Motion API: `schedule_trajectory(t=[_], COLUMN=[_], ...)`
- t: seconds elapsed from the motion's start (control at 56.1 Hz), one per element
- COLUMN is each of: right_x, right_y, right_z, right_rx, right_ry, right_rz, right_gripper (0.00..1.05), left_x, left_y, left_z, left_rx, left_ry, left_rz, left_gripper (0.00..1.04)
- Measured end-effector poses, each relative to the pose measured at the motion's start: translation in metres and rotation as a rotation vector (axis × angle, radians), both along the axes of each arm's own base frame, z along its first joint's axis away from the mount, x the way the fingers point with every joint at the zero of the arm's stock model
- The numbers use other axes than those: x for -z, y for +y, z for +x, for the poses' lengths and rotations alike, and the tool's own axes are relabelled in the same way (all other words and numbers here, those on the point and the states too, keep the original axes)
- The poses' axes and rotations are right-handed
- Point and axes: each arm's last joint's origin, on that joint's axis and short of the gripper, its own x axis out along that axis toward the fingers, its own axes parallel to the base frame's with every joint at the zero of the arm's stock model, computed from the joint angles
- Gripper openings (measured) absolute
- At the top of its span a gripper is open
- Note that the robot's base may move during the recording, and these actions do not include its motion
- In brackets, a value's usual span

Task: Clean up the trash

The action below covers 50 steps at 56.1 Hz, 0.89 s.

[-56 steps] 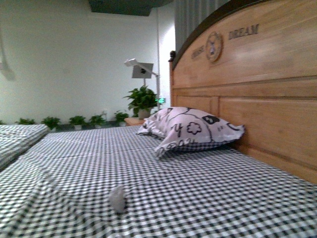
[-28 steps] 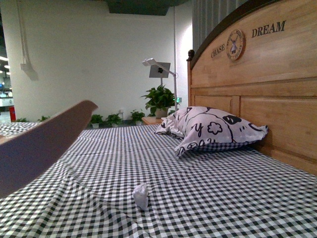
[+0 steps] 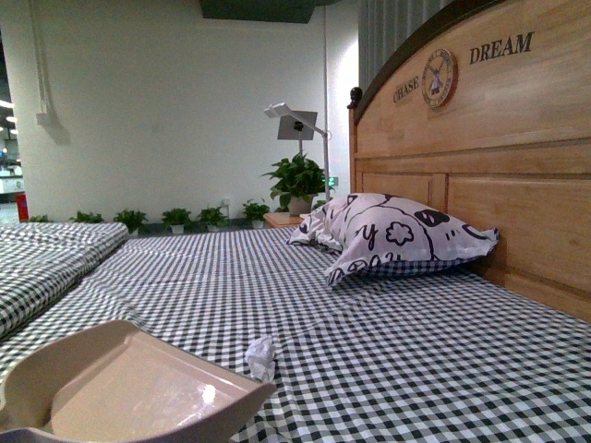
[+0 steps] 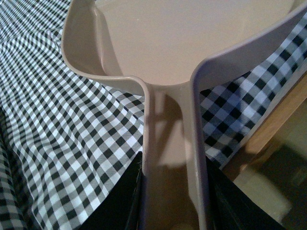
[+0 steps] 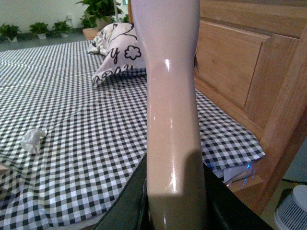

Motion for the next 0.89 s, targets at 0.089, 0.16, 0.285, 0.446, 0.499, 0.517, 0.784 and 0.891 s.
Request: schedule_trajectory(t=[0.089, 0.16, 0.285, 0.446, 0.499, 0.517, 0.784, 0.891], right_x=[0.0, 0.0, 0.0, 0.0, 0.0, 0.0, 0.0, 0.0], right_y=[0.0, 0.0, 0.0, 0.0, 0.0, 0.0, 0.0, 0.0], right_z=[0.0, 0.0, 0.0, 0.0, 0.0, 0.0, 0.0, 0.0], right_rx=[0.0, 0.0, 0.0, 0.0, 0.0, 0.0, 0.0, 0.0], right_ry=[0.0, 0.0, 0.0, 0.0, 0.0, 0.0, 0.0, 0.0], right_rz=[0.0, 0.0, 0.0, 0.0, 0.0, 0.0, 0.0, 0.0], right_gripper=[0.2, 0.2, 0.2, 0.2, 0.2, 0.2, 0.2, 0.2], left_x=[0.0, 0.0, 0.004, 0.01, 0.012, 0.012, 0.022, 0.024], left_y=[0.0, 0.0, -0.002, -0.006, -0.007, -0.007, -0.007, -0.006], left_z=[0.012, 0.022, 0.034, 0.043, 0.046, 0.047, 0.056, 0.058], left_rx=[0.016, 0.028, 0.037, 0.054, 0.054, 0.054, 0.065, 0.062], left_ry=[-0.017, -0.019, -0.006, 0.018, 0.022, 0.025, 0.073, 0.103], left_rz=[0.049, 0.075, 0.093, 0.081, 0.075, 0.072, 0.059, 0.057], left_gripper=[0.28, 0.28, 0.28, 0.28, 0.28, 0.28, 0.28, 0.28])
